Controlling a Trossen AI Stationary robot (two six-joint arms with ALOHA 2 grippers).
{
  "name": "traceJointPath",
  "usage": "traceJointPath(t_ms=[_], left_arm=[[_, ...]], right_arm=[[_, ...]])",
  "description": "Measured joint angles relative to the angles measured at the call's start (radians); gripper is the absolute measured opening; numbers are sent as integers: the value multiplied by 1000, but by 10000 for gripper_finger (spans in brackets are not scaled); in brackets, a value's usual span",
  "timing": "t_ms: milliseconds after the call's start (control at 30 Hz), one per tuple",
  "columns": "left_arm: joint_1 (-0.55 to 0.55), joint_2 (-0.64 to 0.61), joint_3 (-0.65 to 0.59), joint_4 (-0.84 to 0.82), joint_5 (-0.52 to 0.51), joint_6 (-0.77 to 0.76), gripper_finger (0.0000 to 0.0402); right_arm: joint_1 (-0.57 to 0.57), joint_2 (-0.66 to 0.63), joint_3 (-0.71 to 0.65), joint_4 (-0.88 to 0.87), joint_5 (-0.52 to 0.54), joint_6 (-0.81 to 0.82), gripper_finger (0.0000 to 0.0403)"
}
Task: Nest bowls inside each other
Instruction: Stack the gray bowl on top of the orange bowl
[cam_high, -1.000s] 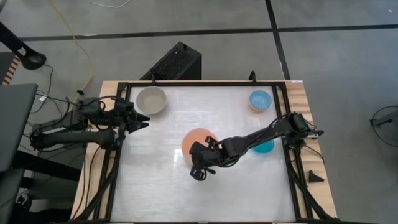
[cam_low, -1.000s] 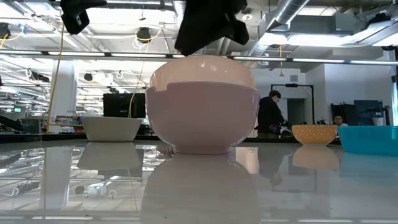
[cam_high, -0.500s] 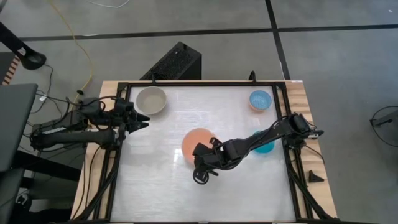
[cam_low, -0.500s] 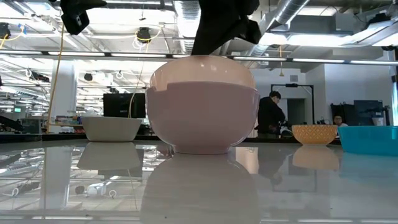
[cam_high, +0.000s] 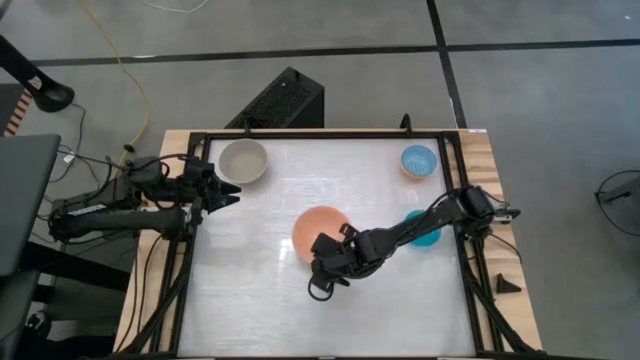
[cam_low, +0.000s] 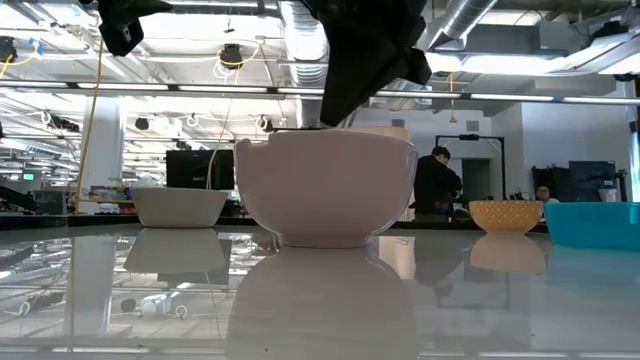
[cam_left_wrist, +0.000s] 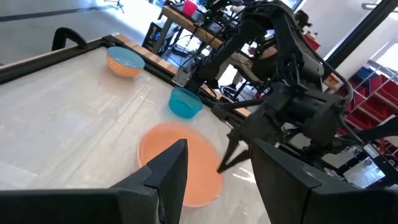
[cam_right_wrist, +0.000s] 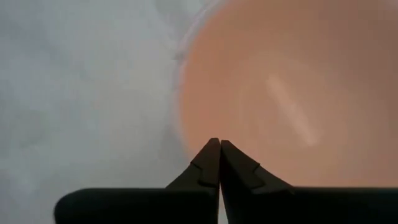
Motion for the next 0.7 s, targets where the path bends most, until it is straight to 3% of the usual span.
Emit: traceJointPath(t_ms=[200, 433, 567, 700], left_arm=[[0, 6, 0, -62, 0, -5, 164], [0, 114, 0, -95, 24, 35, 164], [1, 213, 0, -85, -24, 111, 164], [25, 310, 0, -85, -135, 163, 164]], right_arm=[[2, -112, 0, -94, 215, 72, 77], [28, -328, 0, -374, 507, 201, 87], [88, -451, -49, -495, 553, 295, 87], [179, -615, -245, -369, 573, 364, 88]])
